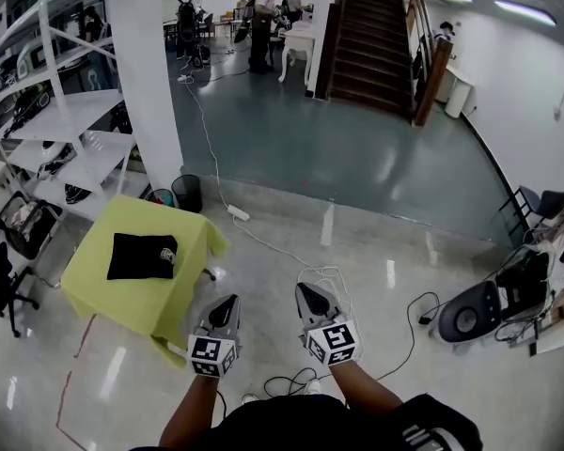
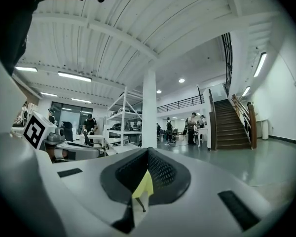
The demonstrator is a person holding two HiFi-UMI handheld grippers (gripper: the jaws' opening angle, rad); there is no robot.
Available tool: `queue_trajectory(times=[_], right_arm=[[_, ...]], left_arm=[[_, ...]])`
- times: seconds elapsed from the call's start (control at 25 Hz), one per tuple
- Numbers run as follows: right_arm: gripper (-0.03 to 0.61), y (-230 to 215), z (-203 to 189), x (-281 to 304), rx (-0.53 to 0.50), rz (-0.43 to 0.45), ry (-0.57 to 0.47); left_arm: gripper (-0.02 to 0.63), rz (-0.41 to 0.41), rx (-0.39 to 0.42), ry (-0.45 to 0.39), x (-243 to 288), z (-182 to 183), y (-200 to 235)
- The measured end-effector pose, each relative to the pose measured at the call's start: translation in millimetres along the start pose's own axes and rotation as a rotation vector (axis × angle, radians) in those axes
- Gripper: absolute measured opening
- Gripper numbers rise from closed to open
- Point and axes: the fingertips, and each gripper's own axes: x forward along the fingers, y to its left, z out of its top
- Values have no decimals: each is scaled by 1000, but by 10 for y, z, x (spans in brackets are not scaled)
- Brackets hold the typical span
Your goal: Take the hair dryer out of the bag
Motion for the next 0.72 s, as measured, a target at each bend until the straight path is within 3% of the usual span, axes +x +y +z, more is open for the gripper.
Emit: queue_trajectory(times=[0.4,0.72], right_arm=[[6,312,-63,36,17,0,25],[6,174,128,461,39,35,-37]], left_arm=[[6,-3,5,1,-200,-2,223],[6,26,11,13,6,40,322]])
